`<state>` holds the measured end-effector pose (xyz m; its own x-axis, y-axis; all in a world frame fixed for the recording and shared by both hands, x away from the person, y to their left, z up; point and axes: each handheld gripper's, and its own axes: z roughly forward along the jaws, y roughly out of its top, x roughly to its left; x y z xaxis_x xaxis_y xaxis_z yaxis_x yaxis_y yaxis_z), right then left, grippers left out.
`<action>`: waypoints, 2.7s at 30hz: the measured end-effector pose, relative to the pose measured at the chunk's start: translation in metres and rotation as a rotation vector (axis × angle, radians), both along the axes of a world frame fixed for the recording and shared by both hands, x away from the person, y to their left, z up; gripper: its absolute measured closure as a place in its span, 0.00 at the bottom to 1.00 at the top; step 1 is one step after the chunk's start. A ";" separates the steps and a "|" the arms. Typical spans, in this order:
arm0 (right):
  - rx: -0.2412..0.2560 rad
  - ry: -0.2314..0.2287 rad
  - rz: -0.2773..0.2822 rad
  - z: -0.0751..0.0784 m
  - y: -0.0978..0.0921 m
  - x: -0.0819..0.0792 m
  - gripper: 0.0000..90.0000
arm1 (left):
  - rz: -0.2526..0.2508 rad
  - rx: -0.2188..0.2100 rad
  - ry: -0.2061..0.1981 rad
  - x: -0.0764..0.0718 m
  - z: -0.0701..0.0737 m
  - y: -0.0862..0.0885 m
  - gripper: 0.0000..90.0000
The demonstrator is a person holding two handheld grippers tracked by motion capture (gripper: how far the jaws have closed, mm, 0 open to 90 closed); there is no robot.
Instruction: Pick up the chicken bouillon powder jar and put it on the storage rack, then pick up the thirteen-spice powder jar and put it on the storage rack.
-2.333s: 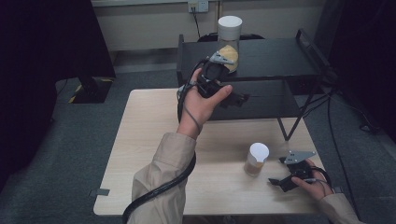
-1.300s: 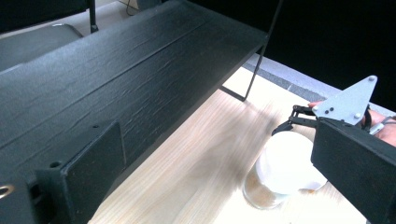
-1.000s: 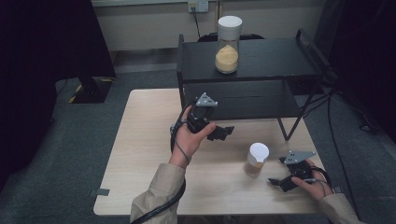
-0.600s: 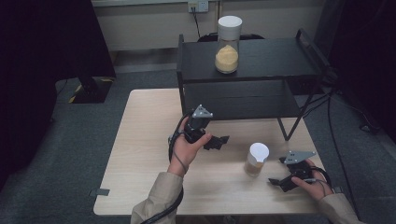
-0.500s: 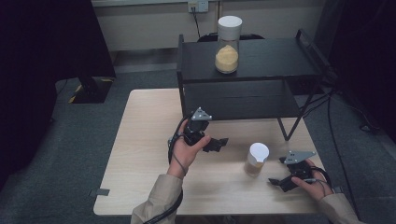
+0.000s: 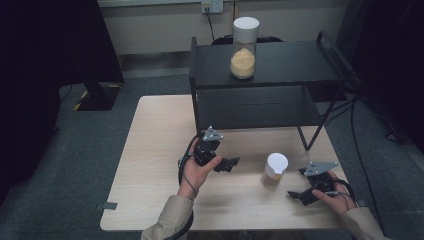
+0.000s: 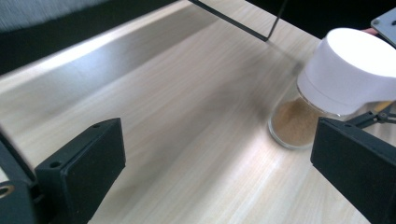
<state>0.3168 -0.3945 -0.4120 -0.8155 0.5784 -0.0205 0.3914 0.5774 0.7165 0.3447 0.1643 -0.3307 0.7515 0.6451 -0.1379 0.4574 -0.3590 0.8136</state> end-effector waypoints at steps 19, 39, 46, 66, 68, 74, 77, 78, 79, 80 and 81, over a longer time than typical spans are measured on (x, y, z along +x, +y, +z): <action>0.000 0.000 -0.001 0.000 0.000 0.000 0.00 | 0.046 0.028 0.013 -0.020 -0.040 0.025 0.03; 0.000 0.000 -0.003 0.000 0.000 0.000 0.00 | 0.091 0.094 0.037 -0.043 -0.073 0.049 0.03; 0.000 -0.001 -0.002 0.000 0.000 0.000 0.00 | 0.105 0.124 0.041 -0.049 -0.079 0.053 0.03; 0.000 0.000 -0.003 0.000 0.001 0.000 0.00 | 0.087 0.200 0.005 -0.064 -0.088 0.056 0.00; 0.000 0.000 -0.003 0.000 0.001 0.000 0.00 | 0.089 0.199 0.005 -0.064 -0.088 0.056 0.00; 0.000 0.000 -0.005 0.000 0.001 0.000 0.00 | 0.088 0.199 0.005 -0.064 -0.088 0.056 0.00; 0.000 0.001 -0.007 0.000 0.001 0.000 0.00 | 0.088 0.199 0.005 -0.064 -0.088 0.056 0.00; 0.000 0.001 -0.009 0.000 0.002 -0.001 0.00 | 0.088 0.199 0.005 -0.064 -0.088 0.056 0.00; 0.000 0.001 -0.009 0.000 0.002 -0.001 0.00 | 0.088 0.199 0.005 -0.064 -0.088 0.056 0.00; 0.000 0.001 -0.010 0.000 0.002 0.000 0.00 | 0.088 0.199 0.005 -0.064 -0.088 0.056 0.00; 0.000 0.002 -0.012 0.000 0.002 -0.001 0.00 | 0.088 0.199 0.005 -0.064 -0.088 0.056 0.00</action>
<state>0.3161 -0.3926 -0.4118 -0.8087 0.5880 -0.0190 0.3994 0.5725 0.7161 0.2808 0.2207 -0.4190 0.6909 0.7229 -0.0051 0.4981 -0.4709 0.7282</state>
